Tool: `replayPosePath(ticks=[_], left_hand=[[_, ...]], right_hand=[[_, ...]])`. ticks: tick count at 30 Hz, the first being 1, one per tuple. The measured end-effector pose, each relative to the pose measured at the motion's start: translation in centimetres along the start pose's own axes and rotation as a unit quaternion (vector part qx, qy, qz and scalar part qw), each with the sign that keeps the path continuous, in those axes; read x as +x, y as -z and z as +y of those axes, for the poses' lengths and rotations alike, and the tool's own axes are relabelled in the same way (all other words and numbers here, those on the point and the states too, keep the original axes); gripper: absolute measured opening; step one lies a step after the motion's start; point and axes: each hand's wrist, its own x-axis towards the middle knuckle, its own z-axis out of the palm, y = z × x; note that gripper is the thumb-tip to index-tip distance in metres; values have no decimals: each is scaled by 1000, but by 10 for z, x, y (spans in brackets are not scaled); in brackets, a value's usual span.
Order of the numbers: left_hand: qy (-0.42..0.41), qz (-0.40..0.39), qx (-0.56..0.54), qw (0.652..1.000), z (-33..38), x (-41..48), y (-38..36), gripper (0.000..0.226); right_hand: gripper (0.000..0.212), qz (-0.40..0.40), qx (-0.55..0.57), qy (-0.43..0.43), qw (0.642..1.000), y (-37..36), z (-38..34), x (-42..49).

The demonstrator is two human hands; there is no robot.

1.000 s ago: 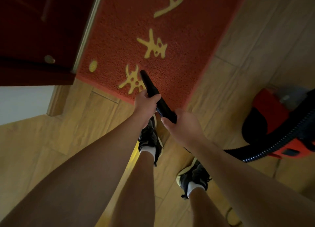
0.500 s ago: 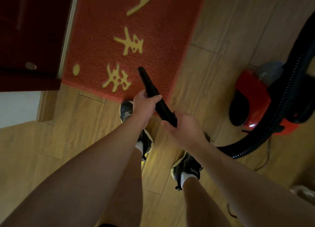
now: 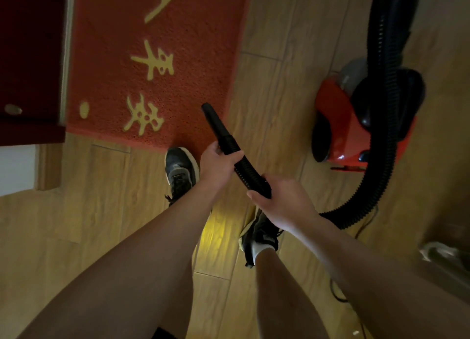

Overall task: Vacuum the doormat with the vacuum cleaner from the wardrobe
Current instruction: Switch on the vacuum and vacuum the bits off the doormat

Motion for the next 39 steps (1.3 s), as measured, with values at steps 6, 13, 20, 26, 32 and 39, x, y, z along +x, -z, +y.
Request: replayPosePath(ticks=[6, 13, 20, 26, 32, 39], left_hand=[[8, -25, -7, 1000, -3, -24, -32, 39], [9, -33, 28, 999, -4, -39, -69, 42], [19, -73, 49, 996, -9, -45, -108, 40], [43, -98, 46, 993, -17, -46, -139, 42], [30, -77, 60, 995, -21, -41, -169, 47], [19, -70, 46, 996, -23, -31, -198, 51]], right_hand=[[20, 13, -1, 44, 999, 14, 39, -23], [21, 31, 10, 25, 999, 25, 77, -39], [23, 68, 51, -31, 996, 29, 119, -52], [28, 74, 59, -66, 993, 35, 155, -55], [29, 81, 47, -54, 994, 47, 182, -47], [32, 77, 44, -49, 995, 69, 207, -36]])
